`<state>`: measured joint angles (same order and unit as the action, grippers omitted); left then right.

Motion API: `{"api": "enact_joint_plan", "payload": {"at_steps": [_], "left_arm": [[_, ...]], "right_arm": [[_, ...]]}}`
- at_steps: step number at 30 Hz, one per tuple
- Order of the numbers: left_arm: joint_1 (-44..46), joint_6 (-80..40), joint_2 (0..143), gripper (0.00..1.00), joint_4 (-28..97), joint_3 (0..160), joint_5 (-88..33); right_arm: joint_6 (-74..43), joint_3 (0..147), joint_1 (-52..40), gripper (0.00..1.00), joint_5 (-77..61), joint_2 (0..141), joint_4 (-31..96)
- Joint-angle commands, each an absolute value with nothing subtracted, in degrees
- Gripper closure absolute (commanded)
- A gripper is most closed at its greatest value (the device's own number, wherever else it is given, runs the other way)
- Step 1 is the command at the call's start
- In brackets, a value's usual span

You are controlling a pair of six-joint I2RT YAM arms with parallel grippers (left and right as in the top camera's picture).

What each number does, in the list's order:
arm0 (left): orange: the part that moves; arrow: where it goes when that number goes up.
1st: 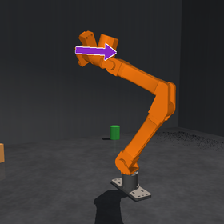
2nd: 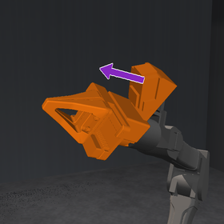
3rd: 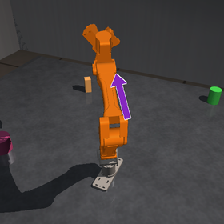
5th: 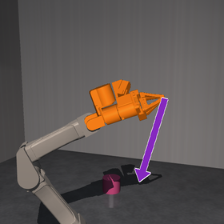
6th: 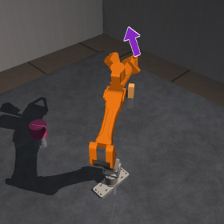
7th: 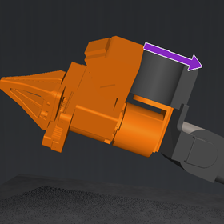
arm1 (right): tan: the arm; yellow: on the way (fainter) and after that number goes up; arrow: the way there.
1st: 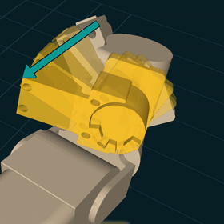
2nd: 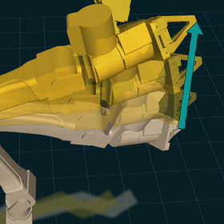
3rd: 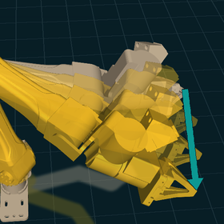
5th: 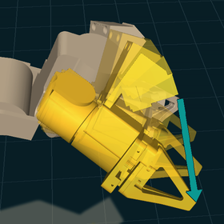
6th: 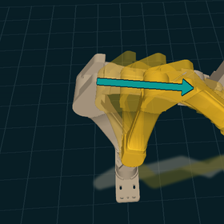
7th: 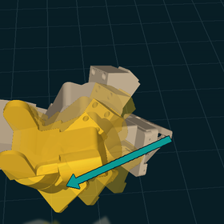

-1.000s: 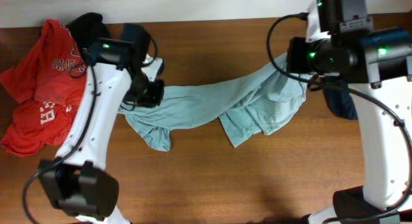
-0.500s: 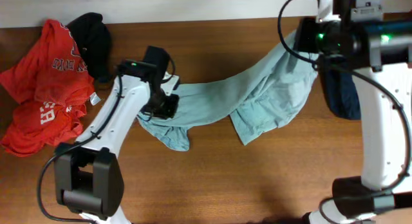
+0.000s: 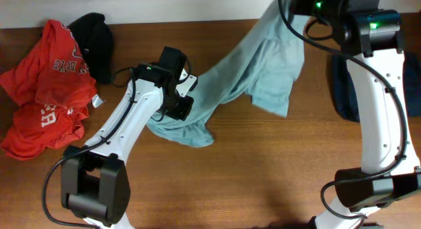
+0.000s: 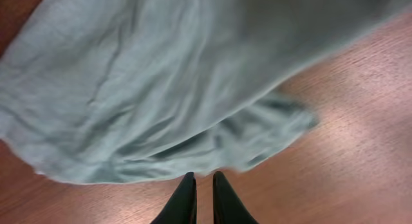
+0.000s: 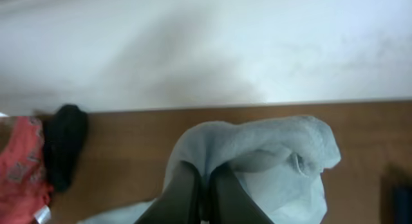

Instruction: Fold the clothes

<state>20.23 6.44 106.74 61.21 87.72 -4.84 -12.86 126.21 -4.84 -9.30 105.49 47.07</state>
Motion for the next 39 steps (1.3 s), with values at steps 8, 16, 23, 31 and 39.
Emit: {"api": "enact_joint_plan", "payload": {"at_steps": [8, 16, 23, 31, 39], "left_arm": [[20.8, 9.0, 106.8, 0.89, 61.1, 87.4, -7.6], [29.7, 14.5, 106.8, 0.90, 63.2, 87.4, -8.8], [37.6, 15.0, 108.4, 0.89, 62.2, 87.4, -1.2], [38.1, 14.4, 114.9, 0.61, 56.3, 87.4, -4.9], [38.1, 12.4, 119.7, 0.56, 50.5, 87.4, -4.6]], "right_arm": [[-12.9, 127.3, -4.4, 0.96, -8.4, 105.4, 46.2], [-12.6, 127.3, -4.4, 0.96, -6.6, 106.0, 48.8], [-12.6, 127.3, -3.7, 0.96, -6.6, 106.1, 51.5], [-12.4, 127.3, -3.6, 0.96, -6.6, 106.1, 53.4], [-12.4, 127.3, -3.6, 0.96, -6.6, 106.1, 54.3]]}}
